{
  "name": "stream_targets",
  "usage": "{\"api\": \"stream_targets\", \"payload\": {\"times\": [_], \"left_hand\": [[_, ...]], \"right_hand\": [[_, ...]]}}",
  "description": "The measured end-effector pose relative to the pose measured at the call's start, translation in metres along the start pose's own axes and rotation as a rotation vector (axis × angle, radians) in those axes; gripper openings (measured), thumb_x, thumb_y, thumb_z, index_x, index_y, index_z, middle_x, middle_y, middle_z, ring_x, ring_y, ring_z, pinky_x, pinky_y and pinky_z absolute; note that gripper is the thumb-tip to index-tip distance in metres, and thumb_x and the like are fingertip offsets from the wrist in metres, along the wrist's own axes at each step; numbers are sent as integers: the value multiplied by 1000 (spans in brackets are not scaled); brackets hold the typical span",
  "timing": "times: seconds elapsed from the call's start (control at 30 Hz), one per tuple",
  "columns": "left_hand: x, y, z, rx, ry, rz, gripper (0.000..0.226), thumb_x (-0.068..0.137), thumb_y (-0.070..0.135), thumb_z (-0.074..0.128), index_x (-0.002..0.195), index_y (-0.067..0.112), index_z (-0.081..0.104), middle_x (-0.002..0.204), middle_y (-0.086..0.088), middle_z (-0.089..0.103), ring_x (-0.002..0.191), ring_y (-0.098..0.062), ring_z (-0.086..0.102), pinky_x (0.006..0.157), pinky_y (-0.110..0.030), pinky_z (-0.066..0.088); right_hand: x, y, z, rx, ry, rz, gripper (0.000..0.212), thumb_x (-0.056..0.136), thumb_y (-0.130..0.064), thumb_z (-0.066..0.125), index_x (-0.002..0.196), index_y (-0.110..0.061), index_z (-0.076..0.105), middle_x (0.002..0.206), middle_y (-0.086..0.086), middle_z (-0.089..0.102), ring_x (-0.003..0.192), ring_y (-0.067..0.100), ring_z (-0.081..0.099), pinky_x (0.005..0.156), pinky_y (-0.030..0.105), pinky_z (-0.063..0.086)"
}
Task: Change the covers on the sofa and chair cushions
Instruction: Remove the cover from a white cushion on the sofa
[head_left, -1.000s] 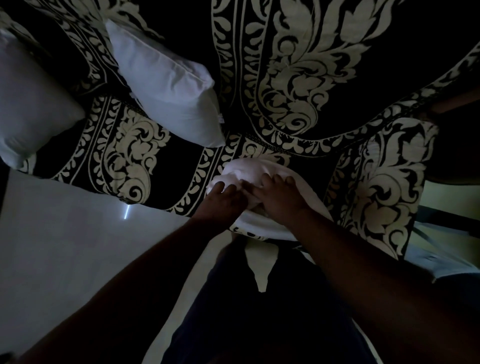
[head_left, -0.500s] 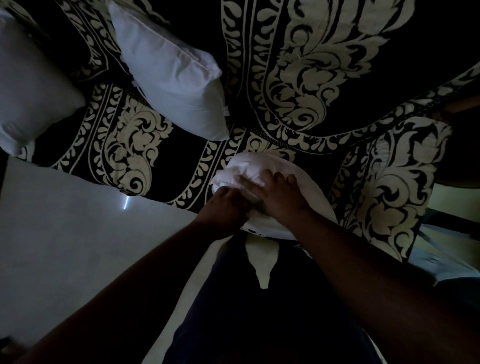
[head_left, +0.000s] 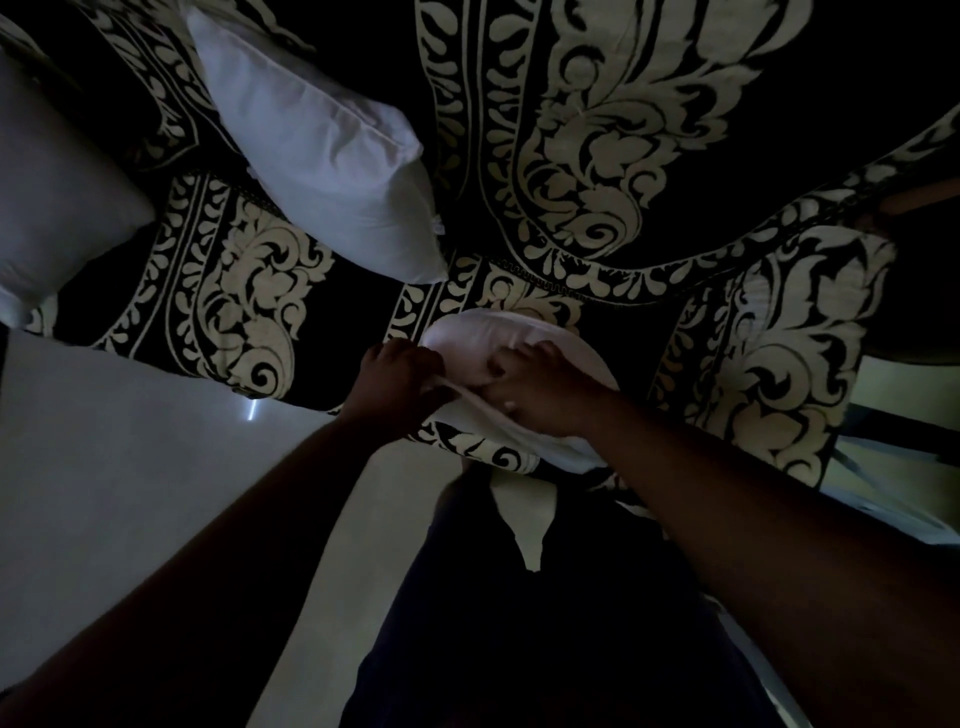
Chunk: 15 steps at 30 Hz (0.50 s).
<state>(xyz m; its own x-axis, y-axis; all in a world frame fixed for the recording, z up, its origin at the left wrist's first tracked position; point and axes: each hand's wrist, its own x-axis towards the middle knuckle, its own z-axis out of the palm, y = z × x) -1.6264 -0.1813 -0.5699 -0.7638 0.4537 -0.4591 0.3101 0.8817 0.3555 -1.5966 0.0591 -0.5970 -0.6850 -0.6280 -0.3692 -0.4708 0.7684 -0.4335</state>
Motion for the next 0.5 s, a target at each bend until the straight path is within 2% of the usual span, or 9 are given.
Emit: {"api": "stream_targets", "payload": {"times": [0.07,0.17,0.2,0.3,0.37,0.43,0.5], "left_hand": [[14,7,-5,-1,-19,-50,44,87,58,54,103,20,69,100,-9,67,104,-33,57,93,-44,39],[36,24,-15,102,-10,-94,38,92,56,56,110,25,70,104,-11,68,109,-35,57,98,-46,37],[43,33,-17,154,-6,-68,41,93,58,49,111,28,70,106,-10,69,112,-34,56,100,-48,35],[60,67,-25,297,-20,101,50,91,57,36,109,27,72,106,-6,71,113,-34,55,104,-52,33],[69,89,-25,326,-65,203,44,93,52,43,114,24,70,114,-4,68,116,-32,53,106,-52,34],[76,106,-21,253,-102,276,39,92,46,56,118,19,68,121,-7,61,118,-33,52,105,-52,36],[84,117,-16,179,-125,307,37,92,42,60,117,15,67,120,-10,60,114,-34,55,99,-52,42]], "right_hand": [[-20,5,2,144,186,113,28,87,-32,63,112,-42,72,127,2,57,116,31,49,95,48,42],[-51,-3,-4,82,378,327,27,89,-41,61,114,-39,71,121,0,58,117,28,48,95,46,40],[-62,-5,-1,23,394,401,28,88,-44,63,115,-37,69,115,-1,58,111,28,50,92,46,42],[-89,-18,20,-48,275,554,40,84,-49,70,119,-32,66,105,0,60,100,27,57,84,45,43],[-97,-17,31,-12,241,644,51,85,-49,69,131,-29,60,111,3,63,105,28,60,87,46,45],[-99,-13,34,118,255,745,58,85,-49,68,137,-26,54,121,5,61,115,29,57,93,48,48],[-101,-5,33,189,293,798,52,87,-48,64,134,-27,56,127,4,55,119,28,51,94,48,47]]}}
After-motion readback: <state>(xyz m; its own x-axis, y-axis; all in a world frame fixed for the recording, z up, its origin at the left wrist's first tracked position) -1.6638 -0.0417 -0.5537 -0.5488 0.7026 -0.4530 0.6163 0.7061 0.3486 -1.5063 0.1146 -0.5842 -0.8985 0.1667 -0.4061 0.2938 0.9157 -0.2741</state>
